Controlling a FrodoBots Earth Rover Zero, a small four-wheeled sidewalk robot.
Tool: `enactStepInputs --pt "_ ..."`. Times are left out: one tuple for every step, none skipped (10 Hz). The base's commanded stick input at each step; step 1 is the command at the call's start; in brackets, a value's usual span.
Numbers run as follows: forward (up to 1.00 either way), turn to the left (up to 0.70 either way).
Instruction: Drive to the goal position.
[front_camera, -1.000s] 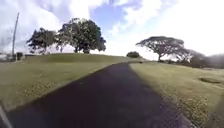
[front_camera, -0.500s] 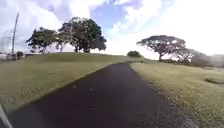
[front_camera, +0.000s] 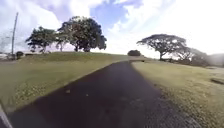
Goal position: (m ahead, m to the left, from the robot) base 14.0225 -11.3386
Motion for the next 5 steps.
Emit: enactStepInputs --pt "0.60 0.00" --pt "0.60 0.00" --pt "0.60 0.00" --pt "0.60 0.00" --pt "0.60 0.00"
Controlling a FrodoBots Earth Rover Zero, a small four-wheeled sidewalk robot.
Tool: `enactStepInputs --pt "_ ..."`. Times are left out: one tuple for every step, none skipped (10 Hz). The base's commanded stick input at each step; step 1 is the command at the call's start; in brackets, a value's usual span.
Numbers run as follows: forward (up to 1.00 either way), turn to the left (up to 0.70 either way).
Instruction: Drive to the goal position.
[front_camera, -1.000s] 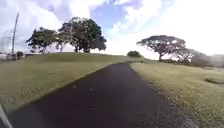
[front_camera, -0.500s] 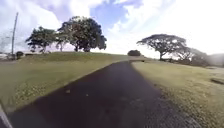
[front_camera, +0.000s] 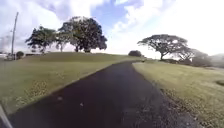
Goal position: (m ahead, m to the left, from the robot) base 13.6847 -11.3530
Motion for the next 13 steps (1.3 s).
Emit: enactStepInputs --pt "0.60 0.00" --pt "0.60 -0.14" --pt "0.60 -0.15" --pt "0.60 -0.15" --pt "0.60 0.00" --pt "0.60 0.00" --pt "0.60 0.00" --pt "0.60 0.00" --pt "0.60 0.00" --pt "0.60 0.00" --pt "0.60 0.00" --pt "0.60 0.00" --pt "0.60 0.00"
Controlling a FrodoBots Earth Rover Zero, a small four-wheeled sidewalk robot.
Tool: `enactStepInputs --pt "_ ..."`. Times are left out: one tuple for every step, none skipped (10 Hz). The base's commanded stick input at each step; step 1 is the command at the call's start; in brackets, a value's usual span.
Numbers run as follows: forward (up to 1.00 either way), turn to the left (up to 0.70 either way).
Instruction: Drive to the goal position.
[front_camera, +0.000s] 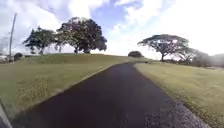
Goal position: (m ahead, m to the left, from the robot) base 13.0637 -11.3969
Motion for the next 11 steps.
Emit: enactStepInputs --pt "0.60 0.00" --pt "0.60 0.00" --pt "0.60 -0.02" --pt "0.60 -0.09" --pt "0.60 -0.15" --pt "0.60 -0.15" --pt "0.60 -0.15" --pt "0.60 -0.12" --pt "0.60 0.00" --pt "0.60 0.00" --pt "0.60 0.00"
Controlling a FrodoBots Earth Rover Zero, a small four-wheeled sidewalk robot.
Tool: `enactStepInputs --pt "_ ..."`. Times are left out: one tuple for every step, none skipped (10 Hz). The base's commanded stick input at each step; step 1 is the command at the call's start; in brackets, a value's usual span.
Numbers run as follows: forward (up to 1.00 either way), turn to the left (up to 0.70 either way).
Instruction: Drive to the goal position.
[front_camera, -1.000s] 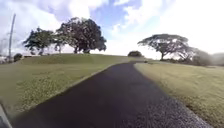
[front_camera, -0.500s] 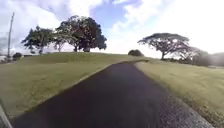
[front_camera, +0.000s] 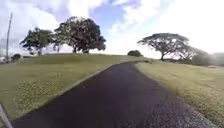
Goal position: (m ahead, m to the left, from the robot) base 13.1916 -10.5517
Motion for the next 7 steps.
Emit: enactStepInputs --pt "0.60 0.00" --pt "0.60 0.00" --pt "0.60 0.00" --pt "0.60 0.00" --pt "0.60 0.00" --pt "0.60 -0.02" --pt "0.60 -0.04"
